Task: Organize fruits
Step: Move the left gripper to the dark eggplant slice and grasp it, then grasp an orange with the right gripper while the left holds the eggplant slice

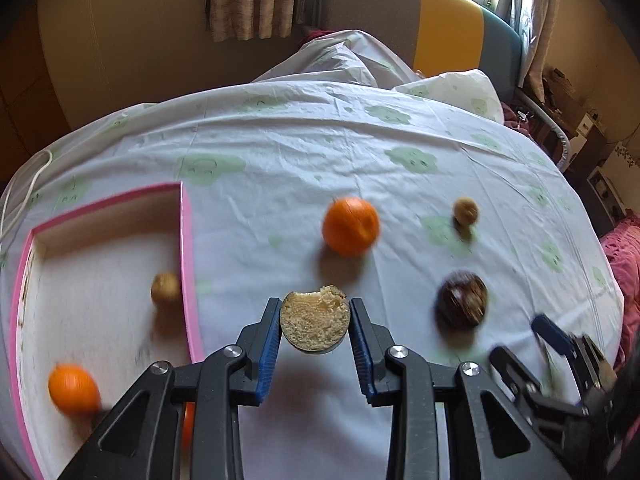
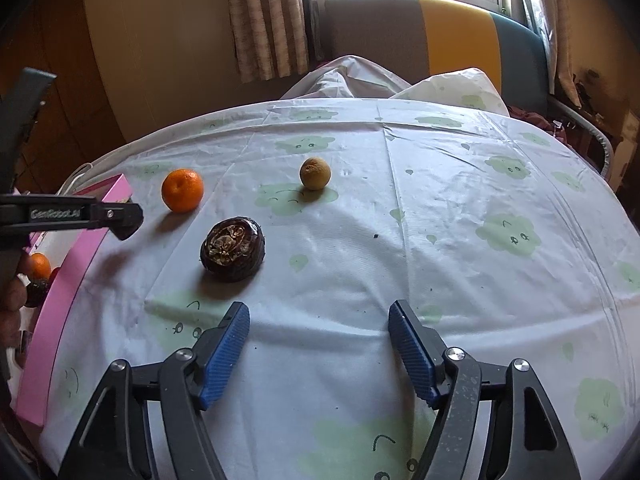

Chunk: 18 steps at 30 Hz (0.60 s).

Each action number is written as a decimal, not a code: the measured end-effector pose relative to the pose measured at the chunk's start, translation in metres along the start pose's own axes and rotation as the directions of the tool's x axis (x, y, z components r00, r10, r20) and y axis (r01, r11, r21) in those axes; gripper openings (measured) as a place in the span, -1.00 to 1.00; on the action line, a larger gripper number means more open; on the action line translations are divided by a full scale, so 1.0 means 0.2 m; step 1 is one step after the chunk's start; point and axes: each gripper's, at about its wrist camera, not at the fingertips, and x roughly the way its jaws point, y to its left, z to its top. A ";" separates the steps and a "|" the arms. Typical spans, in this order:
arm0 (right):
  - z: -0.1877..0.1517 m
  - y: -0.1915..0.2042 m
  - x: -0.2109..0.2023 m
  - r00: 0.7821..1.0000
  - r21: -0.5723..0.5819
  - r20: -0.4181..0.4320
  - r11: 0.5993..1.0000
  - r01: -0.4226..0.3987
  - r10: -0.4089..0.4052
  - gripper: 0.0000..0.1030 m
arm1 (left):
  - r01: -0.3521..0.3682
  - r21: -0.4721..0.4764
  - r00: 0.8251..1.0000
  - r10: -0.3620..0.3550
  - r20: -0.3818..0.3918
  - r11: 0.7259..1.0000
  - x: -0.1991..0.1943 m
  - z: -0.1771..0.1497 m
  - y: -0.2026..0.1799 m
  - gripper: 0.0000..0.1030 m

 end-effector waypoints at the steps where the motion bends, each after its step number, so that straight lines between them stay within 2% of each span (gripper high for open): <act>1: 0.00 0.00 0.00 1.000 -0.005 -0.001 1.000 0.004 -0.004 0.43 | 0.003 0.002 1.000 -0.003 -0.004 1.000 -0.02 -0.04 -0.02 -0.35; 5: 0.00 0.01 0.00 1.000 -0.011 0.000 1.000 0.009 -0.009 0.44 | 0.005 0.024 1.000 -0.005 0.003 1.000 -0.10 -0.22 -0.09 -0.35; 10: 0.00 0.00 0.00 1.000 -0.002 0.003 1.000 -0.006 0.006 0.45 | 0.015 0.033 0.999 -0.016 0.051 0.999 -0.09 -0.35 -0.15 -0.35; 13: 0.00 -0.01 0.00 1.000 0.001 0.003 1.000 -0.011 0.011 0.45 | 0.004 0.054 0.995 -0.009 0.095 0.999 -0.08 -0.39 -0.18 -0.35; 18: 0.00 0.00 0.01 1.000 -0.010 -0.009 1.000 -0.009 0.009 0.47 | 0.030 0.025 0.993 -0.033 0.112 0.999 -0.08 -0.40 -0.15 -0.35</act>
